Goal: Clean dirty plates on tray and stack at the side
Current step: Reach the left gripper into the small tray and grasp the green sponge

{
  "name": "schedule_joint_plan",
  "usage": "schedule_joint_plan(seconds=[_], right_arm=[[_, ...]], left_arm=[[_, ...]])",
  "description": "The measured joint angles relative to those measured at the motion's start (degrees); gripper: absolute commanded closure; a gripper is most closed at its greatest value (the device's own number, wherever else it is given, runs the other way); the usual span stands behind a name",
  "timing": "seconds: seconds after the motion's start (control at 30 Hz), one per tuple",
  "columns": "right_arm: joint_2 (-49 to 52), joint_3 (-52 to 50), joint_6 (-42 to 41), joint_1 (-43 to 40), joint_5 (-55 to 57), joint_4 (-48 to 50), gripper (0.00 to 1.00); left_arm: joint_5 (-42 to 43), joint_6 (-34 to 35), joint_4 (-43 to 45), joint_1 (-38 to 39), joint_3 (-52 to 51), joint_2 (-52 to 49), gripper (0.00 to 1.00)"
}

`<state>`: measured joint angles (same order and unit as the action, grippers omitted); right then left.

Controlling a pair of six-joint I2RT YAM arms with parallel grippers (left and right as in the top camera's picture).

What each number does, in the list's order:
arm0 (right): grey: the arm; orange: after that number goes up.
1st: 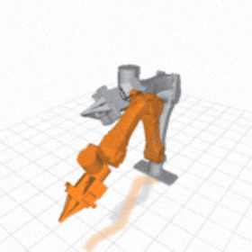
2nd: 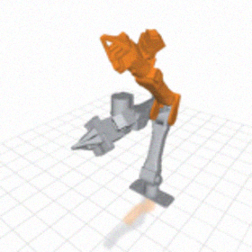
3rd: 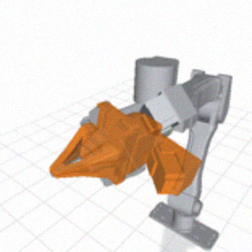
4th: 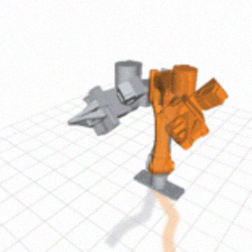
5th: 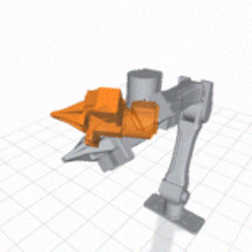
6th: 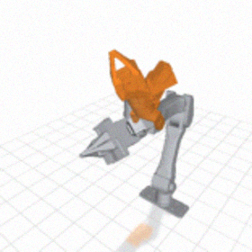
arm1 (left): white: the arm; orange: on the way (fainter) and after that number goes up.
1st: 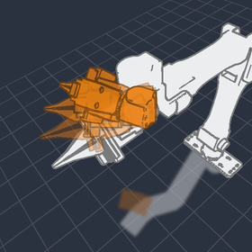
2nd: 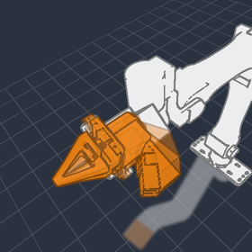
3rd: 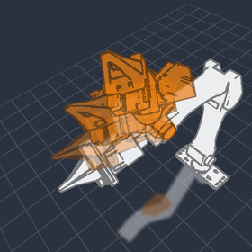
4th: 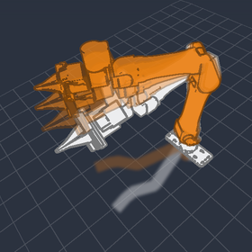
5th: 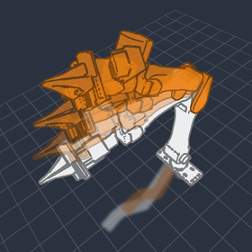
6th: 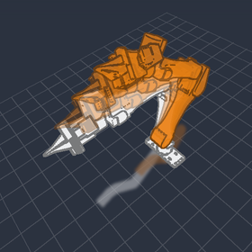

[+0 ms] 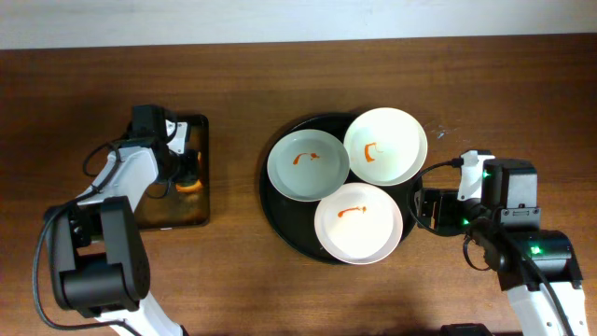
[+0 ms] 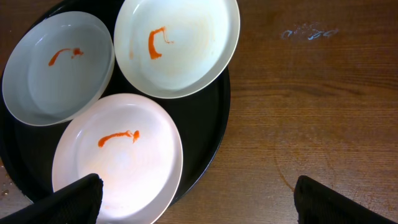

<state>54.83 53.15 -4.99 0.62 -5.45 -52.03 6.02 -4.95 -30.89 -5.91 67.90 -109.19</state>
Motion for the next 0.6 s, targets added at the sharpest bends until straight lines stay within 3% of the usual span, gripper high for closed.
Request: schedule_joint_plan(seconds=[0.13, 0.33, 0.6], right_arm=[[0.0, 0.0, 0.0, 0.0, 0.0, 0.0, 0.01], [0.0, 0.0, 0.0, 0.0, 0.0, 0.0, 0.01], [0.0, 0.0, 0.0, 0.0, 0.0, 0.0, 0.01]], left_arm=[[0.0, 0.0, 0.1, 0.0, -0.2, 0.5, 0.99], [0.2, 0.0, -3.6, 0.0, -0.4, 14.2, 0.99], [0.2, 0.0, -4.7, 0.0, -0.4, 14.5, 0.99]])
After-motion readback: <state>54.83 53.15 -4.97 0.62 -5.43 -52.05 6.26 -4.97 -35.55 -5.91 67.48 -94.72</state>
